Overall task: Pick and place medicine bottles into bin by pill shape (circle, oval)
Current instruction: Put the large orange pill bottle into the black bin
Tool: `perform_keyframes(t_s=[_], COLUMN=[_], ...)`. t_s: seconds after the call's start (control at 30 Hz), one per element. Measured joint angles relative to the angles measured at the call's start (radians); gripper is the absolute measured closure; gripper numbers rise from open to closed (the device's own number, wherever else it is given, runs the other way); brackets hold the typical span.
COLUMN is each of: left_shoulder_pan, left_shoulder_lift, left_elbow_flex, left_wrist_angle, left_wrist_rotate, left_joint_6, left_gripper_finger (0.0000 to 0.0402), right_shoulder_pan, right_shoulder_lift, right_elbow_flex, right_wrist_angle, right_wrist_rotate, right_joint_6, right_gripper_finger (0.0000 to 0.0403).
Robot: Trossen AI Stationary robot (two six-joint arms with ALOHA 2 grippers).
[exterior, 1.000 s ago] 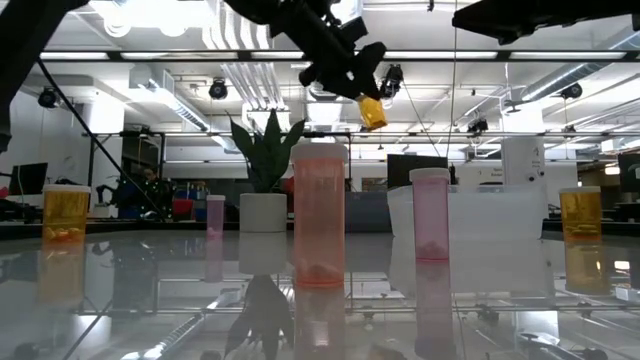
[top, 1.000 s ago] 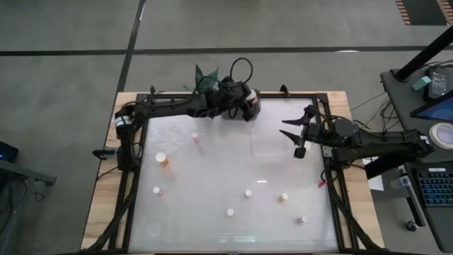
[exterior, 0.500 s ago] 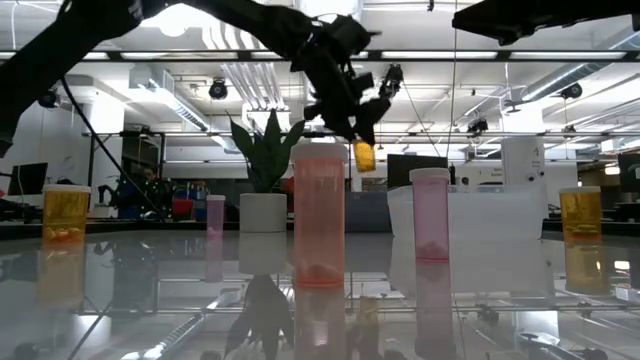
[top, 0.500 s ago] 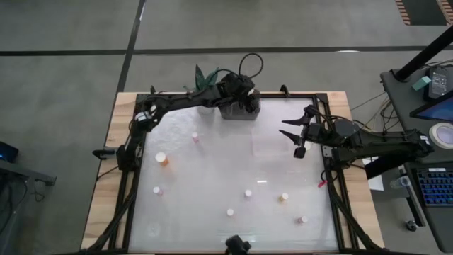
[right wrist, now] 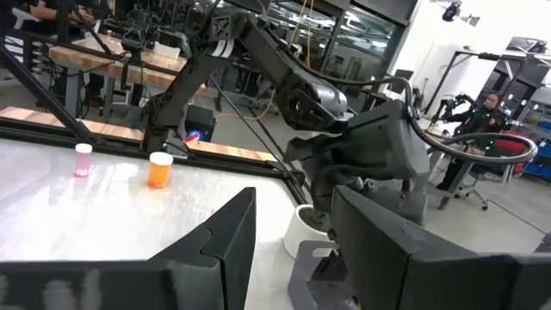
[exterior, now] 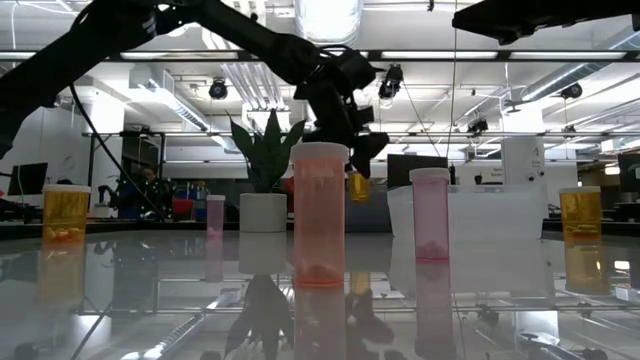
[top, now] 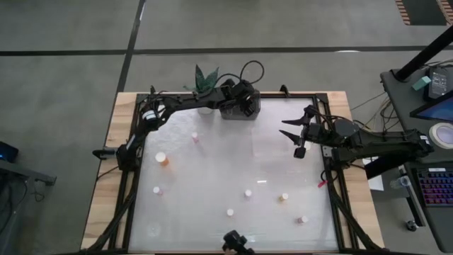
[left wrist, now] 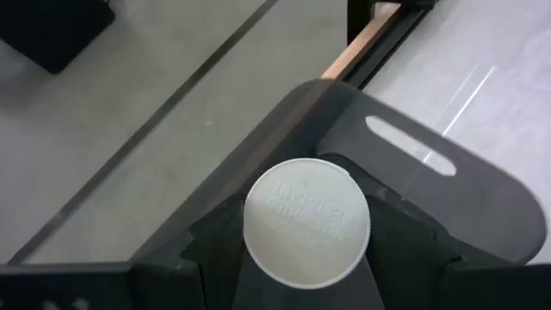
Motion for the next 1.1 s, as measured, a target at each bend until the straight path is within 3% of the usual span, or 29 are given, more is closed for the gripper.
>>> perform_keyframes(t_s=[0.83, 1.1], left_shoulder_pan=[0.001, 0.001], left_shoulder_lift=[0.007, 0.007], left_elbow_flex=[-0.075, -0.076], left_wrist_angle=[0.003, 0.009], left_wrist_rotate=[0.001, 0.001], left_joint_6=[-0.08, -0.098], left_gripper_finger=[0.0211, 0.0176], right_shoulder_pan=[0.0, 0.0], right_shoulder_lift=[0.0, 0.0], right_elbow_flex=[0.0, 0.0], right_wrist_angle=[0.0, 0.0], right_wrist_rotate=[0.0, 0.0], right_joint_6=[0.002, 0.002], right_gripper_finger=[0.0255, 0.0255])
